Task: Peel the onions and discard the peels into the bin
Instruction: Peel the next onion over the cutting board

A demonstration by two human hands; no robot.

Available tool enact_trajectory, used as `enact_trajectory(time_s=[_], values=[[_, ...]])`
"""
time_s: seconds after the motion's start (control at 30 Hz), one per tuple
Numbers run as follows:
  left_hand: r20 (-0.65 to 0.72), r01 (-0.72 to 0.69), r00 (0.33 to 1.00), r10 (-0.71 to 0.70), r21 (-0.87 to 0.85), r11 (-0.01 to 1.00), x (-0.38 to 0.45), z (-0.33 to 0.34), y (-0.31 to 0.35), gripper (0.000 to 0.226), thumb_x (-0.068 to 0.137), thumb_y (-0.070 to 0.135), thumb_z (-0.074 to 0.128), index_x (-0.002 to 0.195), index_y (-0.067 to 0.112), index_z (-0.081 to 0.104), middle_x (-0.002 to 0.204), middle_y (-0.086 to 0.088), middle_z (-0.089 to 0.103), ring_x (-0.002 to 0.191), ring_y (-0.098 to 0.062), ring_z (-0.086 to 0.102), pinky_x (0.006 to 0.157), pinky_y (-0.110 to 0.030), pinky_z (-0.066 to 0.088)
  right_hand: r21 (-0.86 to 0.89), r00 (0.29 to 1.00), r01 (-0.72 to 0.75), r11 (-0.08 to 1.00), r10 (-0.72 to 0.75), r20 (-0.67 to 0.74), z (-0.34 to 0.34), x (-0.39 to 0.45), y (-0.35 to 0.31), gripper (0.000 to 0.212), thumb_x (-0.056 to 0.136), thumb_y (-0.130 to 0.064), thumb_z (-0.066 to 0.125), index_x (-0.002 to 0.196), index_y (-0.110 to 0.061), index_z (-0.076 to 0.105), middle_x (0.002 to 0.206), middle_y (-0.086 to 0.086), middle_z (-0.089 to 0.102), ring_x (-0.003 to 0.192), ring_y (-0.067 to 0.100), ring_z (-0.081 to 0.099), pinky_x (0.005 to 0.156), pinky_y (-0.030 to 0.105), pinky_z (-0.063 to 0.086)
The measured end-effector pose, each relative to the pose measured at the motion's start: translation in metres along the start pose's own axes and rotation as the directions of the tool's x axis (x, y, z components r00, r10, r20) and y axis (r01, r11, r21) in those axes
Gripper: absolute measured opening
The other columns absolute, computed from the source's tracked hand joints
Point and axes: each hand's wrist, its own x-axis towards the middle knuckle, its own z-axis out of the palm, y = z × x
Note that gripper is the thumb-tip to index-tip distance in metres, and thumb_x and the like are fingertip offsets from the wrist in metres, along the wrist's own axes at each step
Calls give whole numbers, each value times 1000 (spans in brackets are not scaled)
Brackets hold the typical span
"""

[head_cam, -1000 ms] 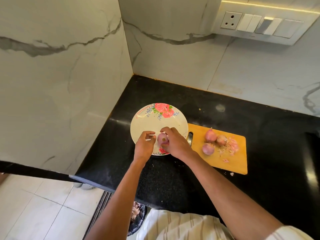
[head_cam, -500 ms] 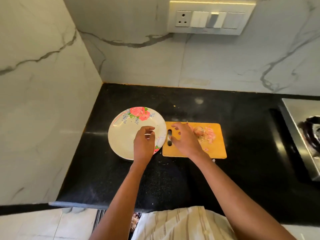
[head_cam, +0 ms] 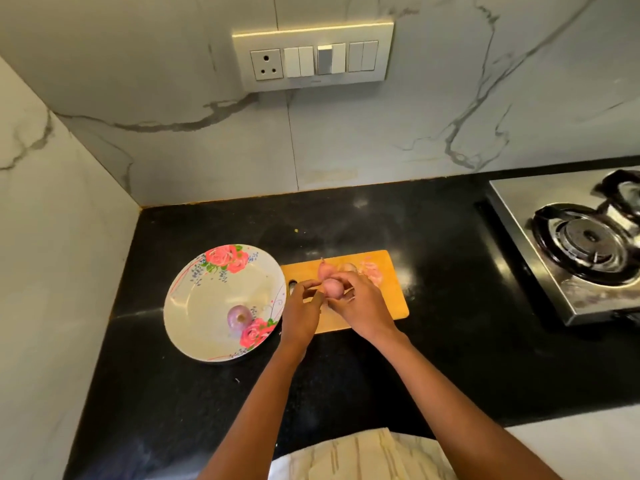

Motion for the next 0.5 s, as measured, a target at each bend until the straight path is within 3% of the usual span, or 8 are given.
enact_trajectory(time_s=[0.17, 0.33, 0.5], values=[[88, 30, 996, -2, -316, 948, 0, 0, 22, 25, 105, 30, 54, 126, 21, 63, 123, -4, 68, 108, -15, 70, 88, -28, 58, 44, 994, 105, 994, -106, 14, -20, 9, -15, 48, 83, -25, 84, 128, -29, 66, 103, -17, 56, 93, 3, 59, 78, 7, 48], [86, 63, 996, -33, -376, 925, -6, 2, 37, 34, 107, 37, 47, 126, 15, 63, 118, -8, 71, 105, -20, 71, 90, -28, 59, 74, 989, 149, 986, -149, -3, -31, 8, -18, 51, 85, -23, 82, 133, -28, 64, 111, -12, 57, 102, -3, 57, 83, 4, 46], [144, 108, 989, -47, -456, 883, -17, 4, 46, 34, 105, 38, 48, 126, 17, 66, 116, -2, 74, 108, -18, 70, 92, -30, 57, 193, 988, 151, 970, -151, -16, -47, 2, -23, 45, 86, -37, 80, 127, -30, 64, 111, -16, 67, 99, -4, 63, 81, 10, 51]])
